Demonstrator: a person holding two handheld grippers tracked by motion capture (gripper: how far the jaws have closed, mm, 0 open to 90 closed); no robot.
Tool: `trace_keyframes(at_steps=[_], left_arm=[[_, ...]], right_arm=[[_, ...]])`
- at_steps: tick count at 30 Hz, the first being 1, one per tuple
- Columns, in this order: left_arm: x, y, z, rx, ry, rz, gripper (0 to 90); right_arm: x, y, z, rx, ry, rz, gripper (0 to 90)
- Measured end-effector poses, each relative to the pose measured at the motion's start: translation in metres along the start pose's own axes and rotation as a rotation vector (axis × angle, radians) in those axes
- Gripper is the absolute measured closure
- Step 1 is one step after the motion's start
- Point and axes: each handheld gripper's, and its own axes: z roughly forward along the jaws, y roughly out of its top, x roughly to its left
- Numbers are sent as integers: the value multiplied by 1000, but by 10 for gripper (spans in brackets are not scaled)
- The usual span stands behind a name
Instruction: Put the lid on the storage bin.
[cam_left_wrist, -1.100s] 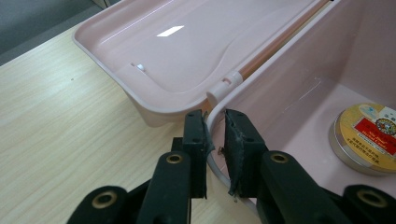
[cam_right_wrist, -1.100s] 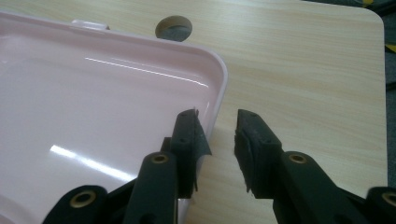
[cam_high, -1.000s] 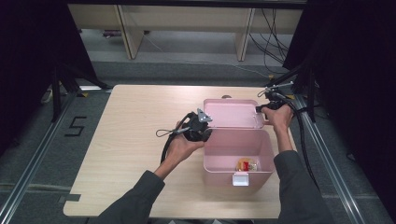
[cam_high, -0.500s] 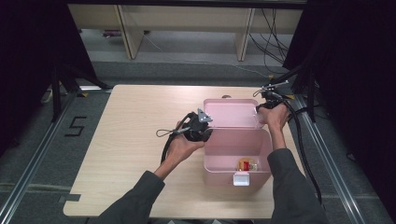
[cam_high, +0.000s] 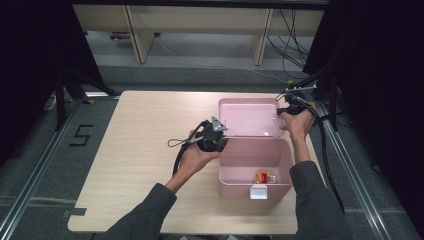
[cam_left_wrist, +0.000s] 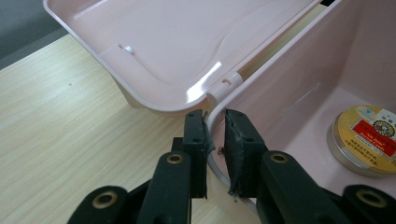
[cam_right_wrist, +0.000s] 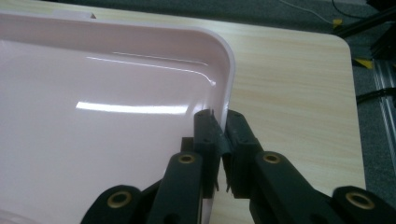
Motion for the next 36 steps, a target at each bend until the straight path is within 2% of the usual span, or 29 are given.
trace_keyframes(at_steps=[2, 3, 5, 7, 8, 10, 11, 12, 13, 16, 17, 18, 19, 20, 22, 23, 24, 26, 27, 28, 30, 31, 33, 35, 36], left_arm=[[0, 0, 0, -1, -1, -1, 788], [-1, 0, 0, -4, 0, -1, 788], [-3, 0, 1, -18, 1, -16, 788], [-3, 0, 1, -17, 5, -16, 788], [-3, 0, 1, -19, 1, -15, 788], [-3, -1, 2, -26, -2, -22, 788], [-1, -1, 1, -12, -9, -12, 788], [-2, -1, 2, -30, -7, -35, 788], [-2, -1, 1, -21, -7, -21, 788], [-3, -1, 1, -28, 3, -28, 788], [-2, -1, 1, -21, -1, -21, 787], [-2, -1, 1, -21, -1, -21, 787], [-4, -2, 1, -31, 1, -45, 787], [-3, -2, 1, -32, 3, -35, 787], [-3, -2, 1, -32, 3, -35, 787], [-2, -2, 1, -19, -1, -19, 787], [-2, -2, 1, -21, -2, -23, 787], [-2, -2, 1, -21, -1, -23, 787], [-3, -2, 2, -34, 4, -40, 787], [-3, -2, 2, -34, 4, -40, 787], [-3, -2, 2, -34, 4, -41, 787], [-3, -2, 1, -33, 3, -39, 787], [-4, -2, 2, -36, 5, -43, 787], [-4, -2, 2, -35, 4, -45, 787], [-4, -2, 2, -36, 5, -46, 787]], right_arm=[[0, 0, -3, -12, 0, -4, 855], [2, 0, -8, -34, 2, 28, 858], [1, 0, -14, -42, 10, 20, 860], [1, 0, -17, -73, 20, 44, 862], [-3, 0, -19, -86, 14, -7, 862], [-2, 0, -21, -102, 30, 0, 862], [-4, 0, -27, -113, 38, 1, 866], [-4, 0, -30, -124, 37, -8, 866], [0, -1, -32, -131, 47, 46, 866], [-1, -1, -38, -130, 53, 39, 869], [-3, 0, -40, -154, 60, 12, 870], [-3, 0, -40, -154, 60, 12, 870], [-3, -1, -44, -171, 54, -5, 870], [-1, -2, -47, -167, 59, 9, 871], [-2, -2, -49, -178, 60, -3, 872], [-1, -3, -54, -191, 67, 4, 873], [-2, -4, -56, -201, 63, -14, 873], [-1, -4, -58, -203, 63, -11, 873], [0, -6, -62, -208, 71, -11, 873], [-2, -6, -63, -221, 67, -30, 873], [0, -8, -67, -234, 75, -17, 874], [-1, -9, -69, -243, 77, -37, 874], [-1, -11, -73, -248, 84, -41, 873], [0, -14, -77, -261, 90, -27, 873], [-2, -15, -78, -274, 89, -52, 873]])
